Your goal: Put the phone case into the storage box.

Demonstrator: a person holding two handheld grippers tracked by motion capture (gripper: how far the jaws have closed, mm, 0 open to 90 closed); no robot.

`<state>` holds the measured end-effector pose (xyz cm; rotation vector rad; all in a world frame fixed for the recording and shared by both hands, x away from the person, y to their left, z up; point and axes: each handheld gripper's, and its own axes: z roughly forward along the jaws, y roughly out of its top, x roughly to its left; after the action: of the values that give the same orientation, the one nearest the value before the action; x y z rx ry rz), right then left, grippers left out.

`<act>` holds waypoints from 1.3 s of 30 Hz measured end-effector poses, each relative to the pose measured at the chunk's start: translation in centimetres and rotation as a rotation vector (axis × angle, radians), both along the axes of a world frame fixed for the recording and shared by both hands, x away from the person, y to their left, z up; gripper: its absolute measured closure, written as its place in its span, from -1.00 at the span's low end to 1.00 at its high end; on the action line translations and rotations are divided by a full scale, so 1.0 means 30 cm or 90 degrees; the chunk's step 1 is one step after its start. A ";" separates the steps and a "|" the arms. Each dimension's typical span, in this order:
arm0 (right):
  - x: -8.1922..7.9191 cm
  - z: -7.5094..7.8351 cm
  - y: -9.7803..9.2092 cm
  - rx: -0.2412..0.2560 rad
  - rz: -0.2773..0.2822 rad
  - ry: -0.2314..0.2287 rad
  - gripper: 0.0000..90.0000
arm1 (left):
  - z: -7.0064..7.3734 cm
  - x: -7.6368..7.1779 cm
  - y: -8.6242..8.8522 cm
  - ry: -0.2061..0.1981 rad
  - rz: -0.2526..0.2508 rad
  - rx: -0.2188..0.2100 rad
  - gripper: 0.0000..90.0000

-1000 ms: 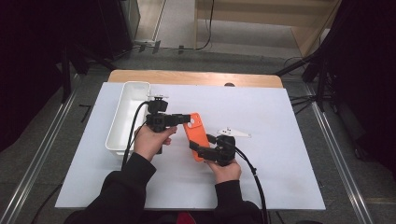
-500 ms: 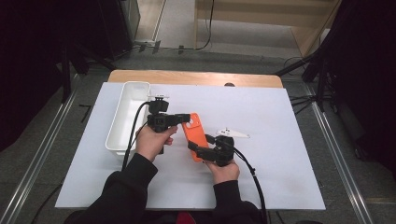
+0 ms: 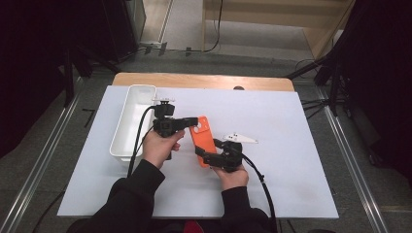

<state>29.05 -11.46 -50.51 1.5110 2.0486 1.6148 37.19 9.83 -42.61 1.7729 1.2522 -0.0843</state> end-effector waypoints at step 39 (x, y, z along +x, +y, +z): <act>0.013 0.037 0.001 -0.031 0.029 -0.029 -0.76 | 0.059 -0.019 -0.014 -0.038 -0.049 -0.002 0.70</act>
<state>29.45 -11.42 -49.41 1.4097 2.0970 1.5871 36.61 9.43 -40.83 1.8087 1.1411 -0.0776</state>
